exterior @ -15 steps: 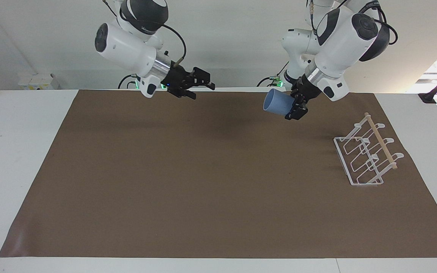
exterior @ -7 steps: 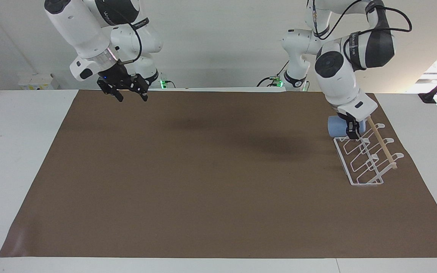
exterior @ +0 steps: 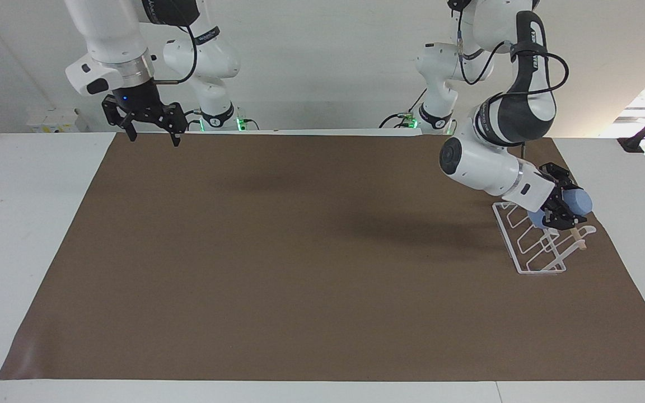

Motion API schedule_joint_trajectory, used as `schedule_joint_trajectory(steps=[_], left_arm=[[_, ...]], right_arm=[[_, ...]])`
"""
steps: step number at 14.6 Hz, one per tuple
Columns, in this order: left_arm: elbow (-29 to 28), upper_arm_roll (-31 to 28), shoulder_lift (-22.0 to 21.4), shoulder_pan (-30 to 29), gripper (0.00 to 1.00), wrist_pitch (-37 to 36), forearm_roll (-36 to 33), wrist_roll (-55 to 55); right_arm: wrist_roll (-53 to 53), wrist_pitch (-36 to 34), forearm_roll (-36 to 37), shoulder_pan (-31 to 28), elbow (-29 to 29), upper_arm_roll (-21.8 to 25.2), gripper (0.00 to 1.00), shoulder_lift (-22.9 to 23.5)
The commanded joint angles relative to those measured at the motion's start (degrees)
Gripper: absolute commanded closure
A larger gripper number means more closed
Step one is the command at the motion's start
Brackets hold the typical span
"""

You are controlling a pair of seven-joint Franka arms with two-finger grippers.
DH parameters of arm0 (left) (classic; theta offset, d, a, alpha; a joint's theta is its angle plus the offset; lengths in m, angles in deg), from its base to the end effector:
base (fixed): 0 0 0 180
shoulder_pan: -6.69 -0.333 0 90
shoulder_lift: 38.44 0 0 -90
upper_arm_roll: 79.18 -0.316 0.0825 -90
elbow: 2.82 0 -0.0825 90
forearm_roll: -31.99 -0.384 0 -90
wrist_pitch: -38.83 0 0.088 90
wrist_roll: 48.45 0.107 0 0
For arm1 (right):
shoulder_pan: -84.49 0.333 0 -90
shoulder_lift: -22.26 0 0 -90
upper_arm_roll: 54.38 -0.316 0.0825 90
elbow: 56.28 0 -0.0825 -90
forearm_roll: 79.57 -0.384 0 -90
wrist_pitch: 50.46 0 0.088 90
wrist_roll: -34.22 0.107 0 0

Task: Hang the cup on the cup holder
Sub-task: 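Move the cup with the left gripper onto a rack peg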

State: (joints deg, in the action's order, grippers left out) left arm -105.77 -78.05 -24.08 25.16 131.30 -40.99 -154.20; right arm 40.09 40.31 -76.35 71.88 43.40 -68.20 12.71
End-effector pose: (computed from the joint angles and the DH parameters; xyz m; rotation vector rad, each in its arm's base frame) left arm 0.6039 -0.1094 0.4461 -1.7049 -1.0682 -1.0785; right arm 0.5035 0.0149 0.6317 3.0436 -0.1277 0.0185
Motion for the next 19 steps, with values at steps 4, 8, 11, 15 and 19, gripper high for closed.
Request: schedule_joint_trajectory(steps=[4,8,11,15,19], left_arm=[[1.6,0.1,5.5,0.0,1.0,-4.9,-6.6,-7.7],[-1.4,0.2,5.8,0.1,1.0,-6.1,-6.7,-10.5],[-1.5,0.1,7.3,0.0,1.0,-6.2,-6.7,-12.9],[-1.7,0.2,8.2,-0.9,0.88,-5.5,-7.1,-13.9],[-1.0,0.3,8.3,-1.2,0.0,-4.8,-7.1,-13.4]], right_arm=[[-12.0,-4.6,-0.8,3.7,-7.6,10.9,0.0,6.7],[-12.2,-4.9,0.2,14.7,-7.6,20.4,0.0,6.7],[-12.3,-6.0,0.2,15.1,-7.0,20.4,0.0,6.1],[-14.9,-6.1,0.4,15.2,-8.4,19.4,0.0,7.3],[-17.0,-7.4,0.5,14.5,-8.0,20.1,0.0,6.8]])
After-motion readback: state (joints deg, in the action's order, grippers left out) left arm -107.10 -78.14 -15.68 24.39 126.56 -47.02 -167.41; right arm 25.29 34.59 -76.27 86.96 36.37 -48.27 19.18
